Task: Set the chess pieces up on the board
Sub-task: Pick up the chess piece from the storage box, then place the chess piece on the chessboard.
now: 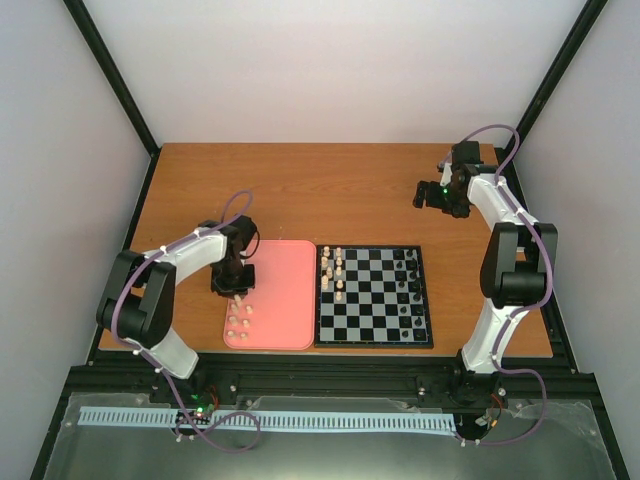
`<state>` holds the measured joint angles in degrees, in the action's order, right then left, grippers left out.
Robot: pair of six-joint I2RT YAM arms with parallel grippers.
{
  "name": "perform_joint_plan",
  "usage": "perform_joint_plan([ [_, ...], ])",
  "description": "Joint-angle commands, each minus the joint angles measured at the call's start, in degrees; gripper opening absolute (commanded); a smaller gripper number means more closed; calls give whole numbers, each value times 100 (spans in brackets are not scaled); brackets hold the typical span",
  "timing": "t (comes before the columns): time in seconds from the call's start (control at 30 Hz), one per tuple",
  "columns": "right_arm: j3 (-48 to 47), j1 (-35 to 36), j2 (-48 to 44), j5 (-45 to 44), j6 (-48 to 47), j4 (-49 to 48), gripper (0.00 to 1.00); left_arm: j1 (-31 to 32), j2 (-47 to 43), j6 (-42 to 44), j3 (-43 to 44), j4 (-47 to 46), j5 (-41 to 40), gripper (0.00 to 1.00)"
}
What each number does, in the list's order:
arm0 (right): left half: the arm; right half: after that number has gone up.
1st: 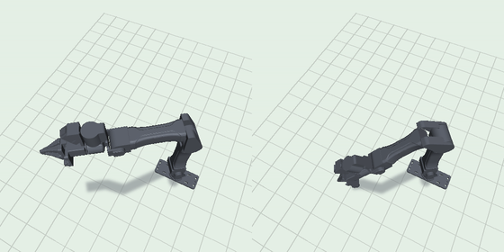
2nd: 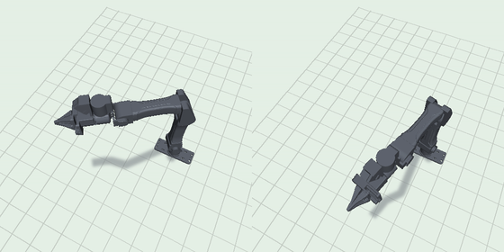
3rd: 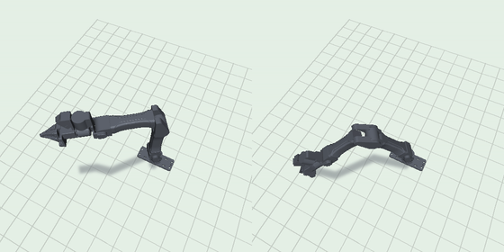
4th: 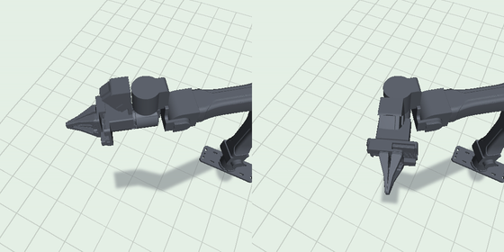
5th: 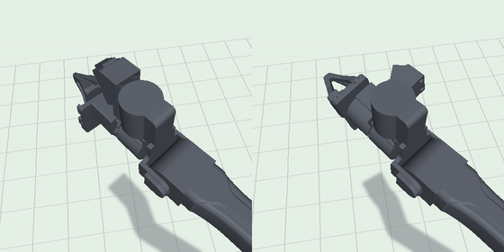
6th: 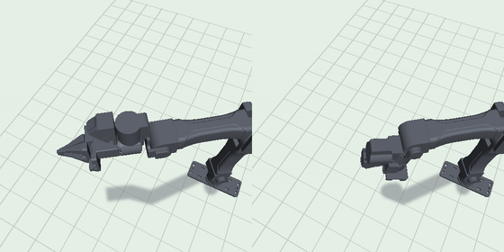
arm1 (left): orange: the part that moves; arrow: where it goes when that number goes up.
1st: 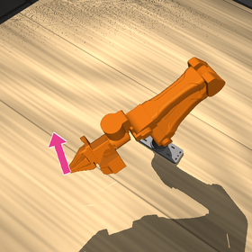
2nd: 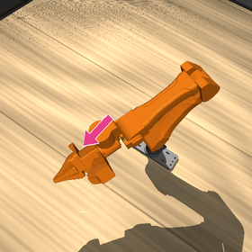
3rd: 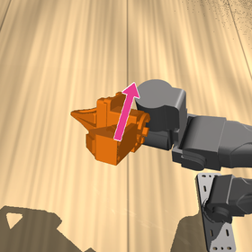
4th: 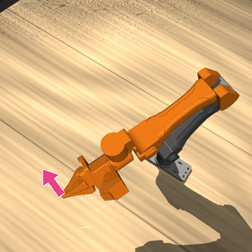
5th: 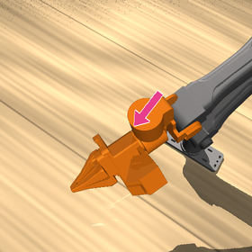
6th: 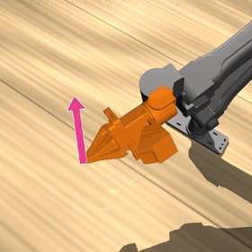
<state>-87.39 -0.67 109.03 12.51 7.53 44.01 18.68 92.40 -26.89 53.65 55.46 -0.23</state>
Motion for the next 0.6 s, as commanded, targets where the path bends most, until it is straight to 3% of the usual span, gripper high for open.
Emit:
perform_joint_plan([
  [0.0,-123,5,61,-60,-23,5,100,-48,10,30,241,32,-42,5],
  [0.07,-107,5,56,-42,-23,-4,100,-48,-49,79,398,178,-83,1],
  [0.37,-76,22,31,-1,-6,-33,100,235,-291,72,1235,755,54,1],
  [0.57,-89,23,4,-15,-22,-16,100,1272,-50,-254,1600,868,415,1],
])
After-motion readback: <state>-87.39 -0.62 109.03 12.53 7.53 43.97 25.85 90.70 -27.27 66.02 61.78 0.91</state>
